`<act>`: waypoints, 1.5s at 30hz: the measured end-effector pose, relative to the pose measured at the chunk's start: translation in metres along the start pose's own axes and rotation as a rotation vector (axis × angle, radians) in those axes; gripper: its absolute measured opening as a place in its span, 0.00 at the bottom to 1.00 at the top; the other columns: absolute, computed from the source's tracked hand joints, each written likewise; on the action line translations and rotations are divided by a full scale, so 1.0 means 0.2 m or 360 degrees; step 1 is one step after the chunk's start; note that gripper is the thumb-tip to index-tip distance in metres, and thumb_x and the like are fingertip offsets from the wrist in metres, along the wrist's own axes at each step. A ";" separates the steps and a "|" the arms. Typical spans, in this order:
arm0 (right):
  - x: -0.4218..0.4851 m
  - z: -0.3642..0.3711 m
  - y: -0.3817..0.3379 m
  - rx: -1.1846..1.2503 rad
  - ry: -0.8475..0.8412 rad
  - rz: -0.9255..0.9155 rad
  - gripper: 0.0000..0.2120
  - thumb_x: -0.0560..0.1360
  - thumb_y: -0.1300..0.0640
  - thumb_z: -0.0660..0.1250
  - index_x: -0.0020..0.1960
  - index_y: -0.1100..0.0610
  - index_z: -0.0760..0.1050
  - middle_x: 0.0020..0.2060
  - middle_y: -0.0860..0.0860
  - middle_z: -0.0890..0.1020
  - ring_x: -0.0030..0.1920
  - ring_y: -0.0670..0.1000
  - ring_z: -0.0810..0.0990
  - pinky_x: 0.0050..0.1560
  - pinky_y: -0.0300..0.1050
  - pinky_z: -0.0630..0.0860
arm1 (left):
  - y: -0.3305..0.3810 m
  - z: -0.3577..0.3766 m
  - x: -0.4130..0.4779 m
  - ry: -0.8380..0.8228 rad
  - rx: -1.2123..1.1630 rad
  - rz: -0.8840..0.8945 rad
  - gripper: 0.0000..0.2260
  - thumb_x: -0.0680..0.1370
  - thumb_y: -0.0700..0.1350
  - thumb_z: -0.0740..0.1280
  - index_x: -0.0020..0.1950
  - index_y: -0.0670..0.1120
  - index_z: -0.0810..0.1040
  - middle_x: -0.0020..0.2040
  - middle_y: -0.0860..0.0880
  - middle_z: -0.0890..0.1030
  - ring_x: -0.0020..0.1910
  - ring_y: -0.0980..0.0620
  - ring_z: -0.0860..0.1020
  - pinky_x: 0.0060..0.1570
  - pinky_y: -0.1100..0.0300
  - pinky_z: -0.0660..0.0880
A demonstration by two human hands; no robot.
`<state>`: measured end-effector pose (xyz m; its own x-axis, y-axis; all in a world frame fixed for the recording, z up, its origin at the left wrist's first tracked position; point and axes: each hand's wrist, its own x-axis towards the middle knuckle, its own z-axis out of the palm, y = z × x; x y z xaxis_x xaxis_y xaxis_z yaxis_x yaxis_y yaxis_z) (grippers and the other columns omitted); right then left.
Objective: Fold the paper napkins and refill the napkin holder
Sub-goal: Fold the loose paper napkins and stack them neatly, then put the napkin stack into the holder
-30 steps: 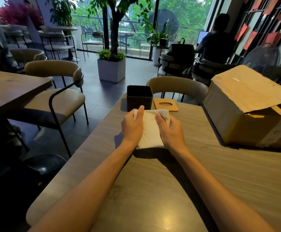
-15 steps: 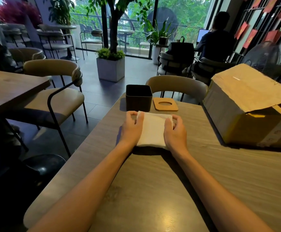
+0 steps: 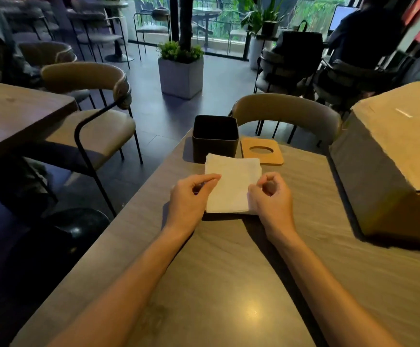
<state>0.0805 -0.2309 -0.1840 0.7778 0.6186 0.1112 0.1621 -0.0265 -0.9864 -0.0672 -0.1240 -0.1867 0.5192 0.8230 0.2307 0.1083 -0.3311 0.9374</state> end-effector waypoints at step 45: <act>0.88 0.41 -0.55 -0.1858 -0.0835 0.0029 0.13 0.79 0.54 0.69 0.61 0.58 0.80 0.51 0.55 0.82 0.47 0.53 0.81 0.45 0.47 0.80 | 0.37 -0.08 1.06 -0.0629 0.1336 -0.0811 0.17 0.82 0.50 0.64 0.70 0.49 0.71 0.61 0.45 0.78 0.52 0.48 0.78 0.41 0.58 0.71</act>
<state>0.1503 -0.0542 -0.0665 0.4970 0.8380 -0.2253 0.7958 -0.5437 -0.2667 0.0380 0.0329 -0.0650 0.4699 0.7959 -0.3818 0.8640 -0.3262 0.3835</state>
